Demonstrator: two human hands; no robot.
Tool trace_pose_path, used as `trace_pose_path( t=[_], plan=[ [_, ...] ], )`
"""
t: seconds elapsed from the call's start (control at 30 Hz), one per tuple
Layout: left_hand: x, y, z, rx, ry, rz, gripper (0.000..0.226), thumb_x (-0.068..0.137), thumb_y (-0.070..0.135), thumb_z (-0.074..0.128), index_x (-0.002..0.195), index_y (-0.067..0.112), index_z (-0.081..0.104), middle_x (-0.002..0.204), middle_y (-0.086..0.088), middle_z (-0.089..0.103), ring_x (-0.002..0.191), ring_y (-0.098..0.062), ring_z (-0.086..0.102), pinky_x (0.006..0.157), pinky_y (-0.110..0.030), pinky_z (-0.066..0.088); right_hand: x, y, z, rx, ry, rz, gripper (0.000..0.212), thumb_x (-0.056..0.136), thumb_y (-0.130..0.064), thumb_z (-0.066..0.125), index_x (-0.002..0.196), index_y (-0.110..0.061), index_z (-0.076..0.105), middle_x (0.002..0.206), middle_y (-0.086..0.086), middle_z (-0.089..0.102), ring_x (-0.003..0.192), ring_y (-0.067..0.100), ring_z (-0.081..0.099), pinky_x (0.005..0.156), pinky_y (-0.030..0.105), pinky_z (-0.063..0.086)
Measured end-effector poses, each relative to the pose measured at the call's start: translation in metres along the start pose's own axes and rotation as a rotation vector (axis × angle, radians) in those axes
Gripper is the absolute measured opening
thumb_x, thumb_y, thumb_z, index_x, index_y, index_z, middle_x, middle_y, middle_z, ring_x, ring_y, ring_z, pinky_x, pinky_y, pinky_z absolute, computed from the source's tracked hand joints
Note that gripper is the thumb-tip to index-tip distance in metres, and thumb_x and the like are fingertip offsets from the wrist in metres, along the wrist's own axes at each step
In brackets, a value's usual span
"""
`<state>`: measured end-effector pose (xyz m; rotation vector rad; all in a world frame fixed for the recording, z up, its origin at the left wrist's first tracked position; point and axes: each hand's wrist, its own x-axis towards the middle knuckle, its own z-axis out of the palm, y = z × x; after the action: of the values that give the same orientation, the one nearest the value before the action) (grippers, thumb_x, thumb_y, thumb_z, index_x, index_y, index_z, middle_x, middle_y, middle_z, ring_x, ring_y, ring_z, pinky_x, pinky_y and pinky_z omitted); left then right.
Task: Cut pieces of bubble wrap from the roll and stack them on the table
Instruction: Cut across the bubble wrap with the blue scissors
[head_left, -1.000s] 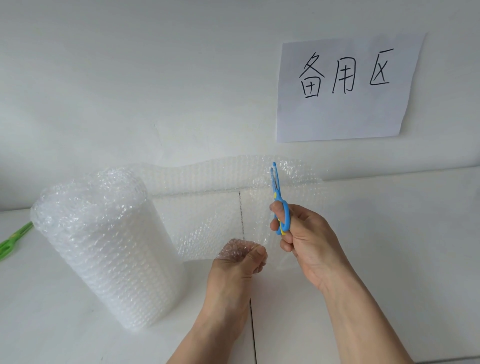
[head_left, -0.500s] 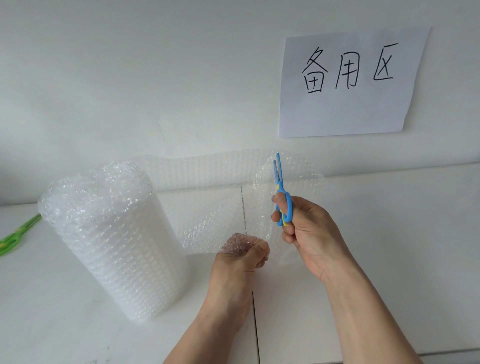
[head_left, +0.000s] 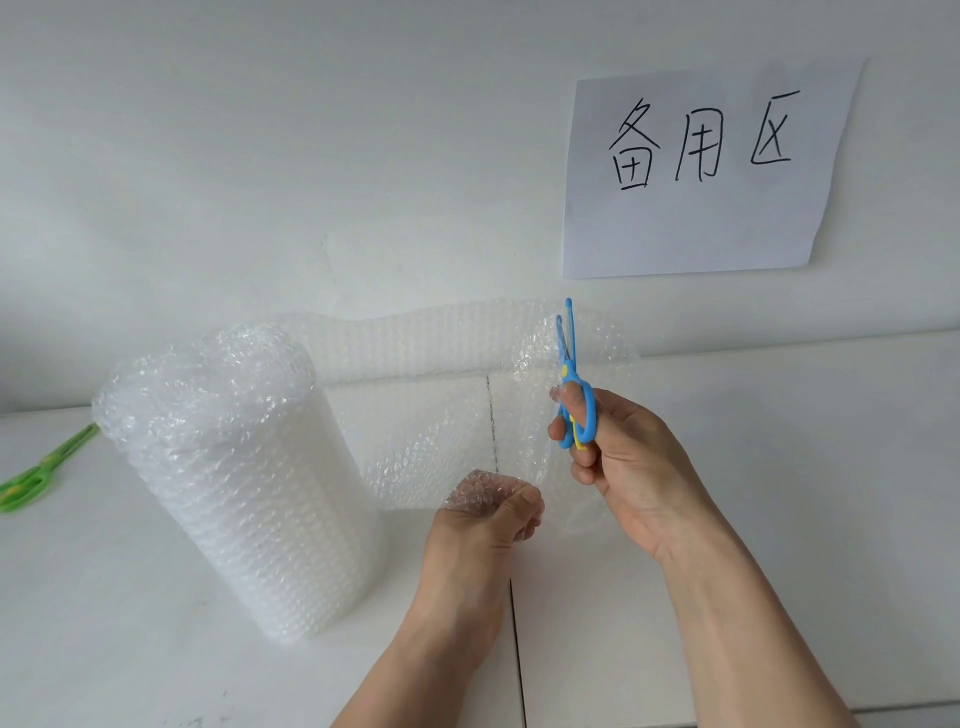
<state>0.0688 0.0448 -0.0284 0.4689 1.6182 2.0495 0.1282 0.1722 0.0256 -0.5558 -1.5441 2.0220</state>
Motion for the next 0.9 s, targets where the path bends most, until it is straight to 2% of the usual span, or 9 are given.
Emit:
trace_pose_path(
  t=[0.17,0.27,0.33,0.5,0.57,0.67,0.77,0.9],
  plan=[
    [-0.001,0.000,0.000,-0.002,0.007,0.004,0.020,0.069,0.020,0.070,0.080,0.004,0.067,0.071,-0.008,0.065,0.066,-0.014,0.056,0.067,-0.027,0.043,0.000,0.000,0.000,0.002,-0.006,-0.010,0.056,0.059,-0.052,0.075,0.098,-0.012,0.074,0.071,0.002,0.063,0.051,0.005,0.045,0.050,0.023,0.036],
    [-0.001,0.001,0.000,0.004,0.006,0.006,0.019,0.069,0.020,0.070,0.079,0.005,0.067,0.070,-0.008,0.065,0.066,-0.014,0.056,0.067,-0.027,0.043,0.000,0.000,0.000,-0.024,0.027,-0.019,0.031,0.077,-0.037,0.075,0.094,-0.012,0.074,0.070,-0.002,0.062,0.054,0.003,0.053,0.049,0.024,0.035],
    [-0.001,0.001,0.001,0.005,0.010,0.007,0.018,0.068,0.019,0.070,0.079,0.005,0.067,0.070,-0.008,0.065,0.065,-0.014,0.056,0.067,-0.027,0.044,0.001,0.001,-0.001,-0.043,0.039,-0.028,0.021,0.083,-0.030,0.073,0.092,-0.012,0.075,0.070,-0.003,0.061,0.057,0.003,0.055,0.049,0.024,0.035],
    [-0.003,0.003,0.001,-0.010,0.030,0.015,0.017,0.069,0.017,0.070,0.078,0.004,0.066,0.069,-0.008,0.064,0.065,-0.015,0.055,0.067,-0.028,0.043,0.003,0.002,-0.007,-0.049,-0.011,0.059,0.031,0.082,-0.037,0.072,0.099,-0.010,0.073,0.071,0.003,0.062,0.050,0.007,0.043,0.051,0.025,0.037],
    [-0.003,0.004,0.001,-0.035,0.039,0.016,0.011,0.076,0.011,0.073,0.079,0.004,0.065,0.070,-0.007,0.064,0.066,-0.016,0.055,0.068,-0.028,0.044,0.003,0.002,-0.011,-0.079,-0.044,0.109,0.035,0.078,-0.039,0.074,0.098,-0.010,0.074,0.072,0.005,0.062,0.050,0.009,0.041,0.051,0.025,0.036],
    [-0.002,0.005,0.001,-0.073,0.066,-0.001,0.008,0.087,0.003,0.066,0.080,0.004,0.063,0.070,-0.008,0.063,0.067,-0.018,0.056,0.070,-0.030,0.045,0.000,0.003,-0.014,-0.107,-0.084,0.142,0.042,0.074,-0.042,0.074,0.097,-0.006,0.073,0.072,0.006,0.062,0.051,0.009,0.039,0.050,0.025,0.036],
    [-0.002,0.006,0.001,-0.074,0.074,0.000,0.007,0.087,0.003,0.065,0.081,0.003,0.063,0.070,-0.008,0.063,0.068,-0.018,0.056,0.070,-0.030,0.045,-0.003,0.002,-0.014,-0.100,-0.100,0.135,0.054,0.068,-0.044,0.073,0.099,0.000,0.071,0.072,0.008,0.061,0.051,0.009,0.040,0.050,0.025,0.036],
    [-0.003,0.005,0.001,-0.069,0.078,0.004,0.010,0.087,0.002,0.065,0.078,0.005,0.064,0.070,-0.008,0.064,0.067,-0.018,0.056,0.072,-0.032,0.044,-0.002,0.001,-0.015,-0.035,-0.102,0.131,0.060,0.059,-0.047,0.076,0.101,-0.004,0.072,0.075,0.008,0.063,0.051,0.009,0.040,0.051,0.024,0.037]
  ],
)
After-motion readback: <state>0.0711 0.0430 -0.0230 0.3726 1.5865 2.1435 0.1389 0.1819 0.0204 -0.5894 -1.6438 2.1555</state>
